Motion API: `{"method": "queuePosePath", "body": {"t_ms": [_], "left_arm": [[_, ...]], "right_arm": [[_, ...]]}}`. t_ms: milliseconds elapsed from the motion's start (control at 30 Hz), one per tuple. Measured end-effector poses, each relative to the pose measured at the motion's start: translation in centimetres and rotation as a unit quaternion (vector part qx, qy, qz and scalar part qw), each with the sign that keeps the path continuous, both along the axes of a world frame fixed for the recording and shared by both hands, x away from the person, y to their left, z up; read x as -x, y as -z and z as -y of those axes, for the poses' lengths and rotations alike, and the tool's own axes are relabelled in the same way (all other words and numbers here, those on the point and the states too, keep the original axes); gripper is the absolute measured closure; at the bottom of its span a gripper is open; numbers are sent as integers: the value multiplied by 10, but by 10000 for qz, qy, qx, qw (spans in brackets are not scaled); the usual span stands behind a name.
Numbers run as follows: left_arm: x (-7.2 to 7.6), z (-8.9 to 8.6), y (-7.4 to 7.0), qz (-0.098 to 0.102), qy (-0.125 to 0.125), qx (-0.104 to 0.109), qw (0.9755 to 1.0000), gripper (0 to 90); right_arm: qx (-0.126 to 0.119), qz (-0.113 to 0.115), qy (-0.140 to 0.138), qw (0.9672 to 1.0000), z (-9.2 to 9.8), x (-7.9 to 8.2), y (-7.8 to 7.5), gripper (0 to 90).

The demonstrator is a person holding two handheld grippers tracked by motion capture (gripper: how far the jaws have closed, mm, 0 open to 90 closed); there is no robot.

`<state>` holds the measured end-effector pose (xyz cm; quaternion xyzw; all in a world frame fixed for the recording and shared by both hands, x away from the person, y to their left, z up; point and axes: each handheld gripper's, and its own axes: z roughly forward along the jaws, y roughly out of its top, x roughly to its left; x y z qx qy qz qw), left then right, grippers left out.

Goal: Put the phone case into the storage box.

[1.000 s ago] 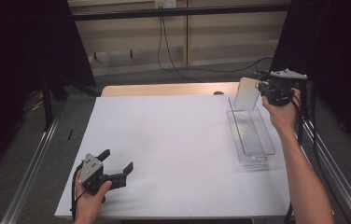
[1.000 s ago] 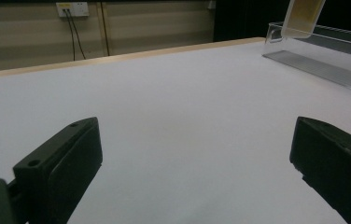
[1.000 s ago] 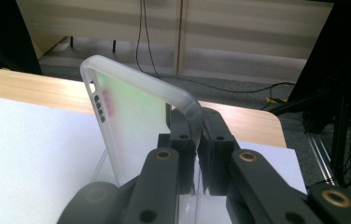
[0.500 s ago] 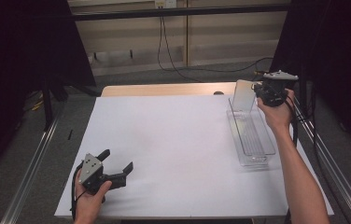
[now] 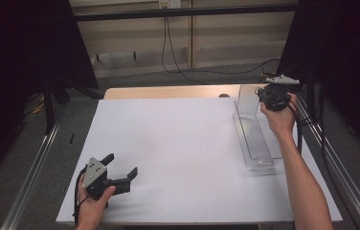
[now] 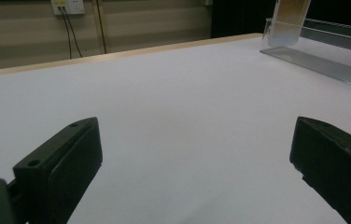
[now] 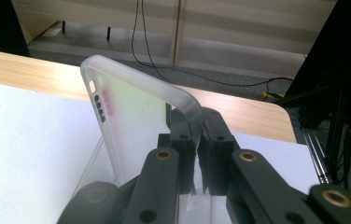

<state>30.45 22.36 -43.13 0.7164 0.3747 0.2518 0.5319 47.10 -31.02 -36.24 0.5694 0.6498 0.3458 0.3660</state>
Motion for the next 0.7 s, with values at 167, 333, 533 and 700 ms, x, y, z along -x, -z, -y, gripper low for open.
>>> {"method": "queuePosePath", "body": {"t_ms": [167,333,533,700], "left_arm": [[0,1,0,-14,3,-3,10000,24],[0,2,1,-7,1,11,10000,24],[-1,3,1,-7,51,-27,10000,24],[-1,4,1,-17,46,-4,10000,24]], "right_arm": [[-6,-42,34,10000,2,-2,7,853],[-41,-29,48,10000,5,-4,8,853],[90,-117,-17,9999,7,-5,7,854],[138,-32,-19,9999,6,-8,9,856]]}}
